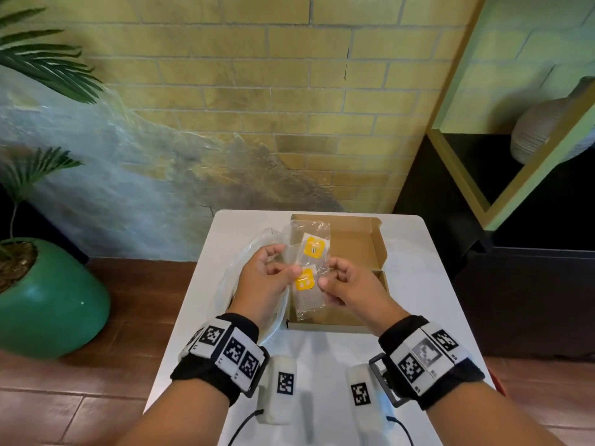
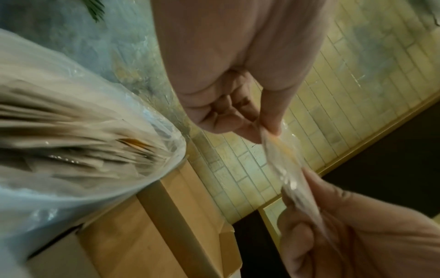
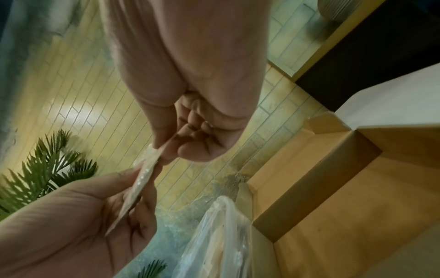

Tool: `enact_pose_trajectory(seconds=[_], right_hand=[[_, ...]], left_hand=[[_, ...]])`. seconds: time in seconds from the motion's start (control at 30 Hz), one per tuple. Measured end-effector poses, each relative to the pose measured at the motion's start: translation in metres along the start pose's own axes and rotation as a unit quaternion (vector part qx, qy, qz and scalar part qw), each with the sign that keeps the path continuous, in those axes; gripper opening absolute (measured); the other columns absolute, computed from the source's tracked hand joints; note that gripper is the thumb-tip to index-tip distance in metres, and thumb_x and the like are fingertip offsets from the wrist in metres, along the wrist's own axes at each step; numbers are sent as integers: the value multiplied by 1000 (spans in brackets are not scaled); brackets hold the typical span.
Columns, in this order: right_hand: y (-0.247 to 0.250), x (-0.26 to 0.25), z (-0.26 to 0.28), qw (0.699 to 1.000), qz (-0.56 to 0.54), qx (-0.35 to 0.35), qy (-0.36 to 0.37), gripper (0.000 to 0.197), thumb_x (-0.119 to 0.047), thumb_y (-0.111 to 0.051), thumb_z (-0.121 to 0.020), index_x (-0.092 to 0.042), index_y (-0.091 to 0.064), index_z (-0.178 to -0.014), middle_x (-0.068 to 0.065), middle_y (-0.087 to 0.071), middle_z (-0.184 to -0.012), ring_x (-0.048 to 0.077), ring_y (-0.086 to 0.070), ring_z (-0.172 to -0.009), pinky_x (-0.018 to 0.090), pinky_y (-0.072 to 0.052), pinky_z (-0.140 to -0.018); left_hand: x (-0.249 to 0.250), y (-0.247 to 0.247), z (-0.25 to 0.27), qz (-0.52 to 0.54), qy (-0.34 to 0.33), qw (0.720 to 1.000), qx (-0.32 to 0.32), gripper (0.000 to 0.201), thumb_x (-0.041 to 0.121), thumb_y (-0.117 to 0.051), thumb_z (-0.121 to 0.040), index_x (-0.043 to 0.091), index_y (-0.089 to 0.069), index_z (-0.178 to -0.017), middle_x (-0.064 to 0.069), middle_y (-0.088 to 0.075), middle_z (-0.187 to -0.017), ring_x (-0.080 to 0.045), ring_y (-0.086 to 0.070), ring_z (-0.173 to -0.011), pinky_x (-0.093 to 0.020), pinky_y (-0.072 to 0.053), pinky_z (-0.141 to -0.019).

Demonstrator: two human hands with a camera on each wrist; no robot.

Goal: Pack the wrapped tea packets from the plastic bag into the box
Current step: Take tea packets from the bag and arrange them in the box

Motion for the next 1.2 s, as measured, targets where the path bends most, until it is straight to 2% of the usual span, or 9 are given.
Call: enact_pose_trajectory(seconds=[0.1,0.23,0.33,0.47,0.63,0.83,1.0,1.1,1.2], right_hand=[[8,-9,-1,1000,23,0,4,33,-2,-58,-89,-10,-50,-120,-4,-59,-66,5,-53,-57,19,-45,-58],[10,-22,-1,998,6,-46,36,45,4,-62,-83,-14,-49,-123,4,-66,-102,17,-65,-88,29,-56,-77],[12,-30,-3,999,9,-35,27,36,6,-58,-85,-13,-52,-116,3,-67,-95,10,-66,-78,22,-55,-66],[23,-44,-7,998,50,-4,26,27,3,-53,-90,-1,-51,-116,23,-63,-100,20,-60,-82,23,-51,-65],[36,-64,-9,997,62,17,37,26,-6,-52,-93,-13,-48,-117,3,-63,-95,12,-59,-77,23,-49,-68],[41,-60,-11,995,48,63,60,76,-11,-53,-93,-42,-9,-146,-16,-33,-81,-3,-55,-51,20,-49,-59],[31,-53,-2,993,86,32,68,45,-3,-47,-94,-24,-47,-134,-7,-56,-107,-3,-56,-73,15,-48,-66],[32,-43,0,995,77,49,46,32,-2,-49,-93,-23,-63,-112,-3,-59,-122,14,-61,-103,32,-51,-91],[34,-35,0,996,63,57,33,30,-3,-51,-92,-29,-65,-99,-1,-59,-125,18,-59,-108,32,-50,-91]], left_hand=[[7,-8,0,-32,-24,999,-22,17,-2,-59,-87,7,-60,-101,-1,-49,-60,4,-47,-38,-9,-40,-45],[10,-18,-2,-36,-39,998,-28,17,4,-60,-87,6,-63,-71,3,-55,-53,2,-46,-41,-9,-38,-46],[12,-22,-4,-44,-33,998,-24,28,14,-62,-88,8,-58,-61,1,-54,-51,1,-44,-40,-8,-38,-46],[15,-17,-9,-98,-17,995,-27,34,32,-58,-90,3,-65,-74,0,-63,-67,-2,-53,-56,-15,-42,-60],[-9,21,-25,-283,67,956,22,18,25,-49,-93,13,-62,-88,-6,-64,-80,-21,-59,-73,-28,-45,-64],[-61,38,-19,-481,170,860,-6,34,18,-38,-96,2,-58,-118,-13,-61,-120,-29,-57,-111,-34,-44,-96],[-72,44,-20,-576,153,803,6,37,35,-43,-95,10,-59,-117,-9,-60,-123,-29,-53,-116,-32,-40,-99],[-65,49,-22,-584,126,801,28,27,18,-45,-92,11,-64,-110,-9,-63,-116,-28,-58,-110,-31,-46,-93],[-55,56,-23,-576,101,808,73,27,6,-45,-87,13,-69,-97,-8,-67,-107,-27,-62,-100,-29,-48,-82]])
Point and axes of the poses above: each hand's wrist, its own z-axis away from the middle knuckle, its own y-axis out of the back of the hand, x = y × z, the point moved 4 cm from there along -z, towards the middle knuckle
